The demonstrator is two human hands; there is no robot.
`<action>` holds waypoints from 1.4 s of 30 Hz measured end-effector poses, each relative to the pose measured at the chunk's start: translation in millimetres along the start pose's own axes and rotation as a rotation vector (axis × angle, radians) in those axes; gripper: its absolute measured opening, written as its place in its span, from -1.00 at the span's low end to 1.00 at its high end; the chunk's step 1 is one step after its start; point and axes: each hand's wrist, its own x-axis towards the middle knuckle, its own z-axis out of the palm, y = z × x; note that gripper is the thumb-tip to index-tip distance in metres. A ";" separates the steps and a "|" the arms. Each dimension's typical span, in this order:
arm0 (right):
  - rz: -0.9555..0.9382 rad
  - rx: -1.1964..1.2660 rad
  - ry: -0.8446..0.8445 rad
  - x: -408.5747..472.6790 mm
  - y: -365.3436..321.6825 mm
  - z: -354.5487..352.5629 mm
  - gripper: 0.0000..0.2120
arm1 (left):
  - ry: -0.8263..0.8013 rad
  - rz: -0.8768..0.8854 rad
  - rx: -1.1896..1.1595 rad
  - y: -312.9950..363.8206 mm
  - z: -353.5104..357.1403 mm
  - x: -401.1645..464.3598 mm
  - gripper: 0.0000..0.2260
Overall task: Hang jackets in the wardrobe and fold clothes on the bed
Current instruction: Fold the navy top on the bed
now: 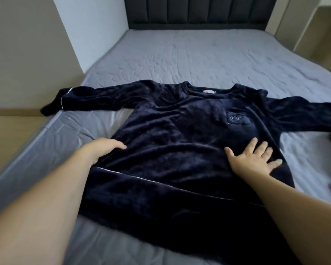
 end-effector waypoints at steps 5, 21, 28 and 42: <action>0.292 0.181 -0.074 -10.7 33.2 -29.7 0.11 | 0.255 -0.026 0.450 17.9 26.6 -49.1 -0.66; 0.260 0.834 -0.884 -40.3 127.6 -89.5 -0.67 | -0.287 0.447 0.961 55.3 162.2 -175.6 -0.32; 0.281 1.107 -0.793 -37.6 159.3 -117.9 -0.73 | -0.356 0.686 1.326 99.8 230.1 -219.8 -0.77; -0.130 -0.418 -0.640 -58.3 150.9 -121.3 -0.79 | -0.383 0.305 0.898 136.9 220.0 -172.0 -0.66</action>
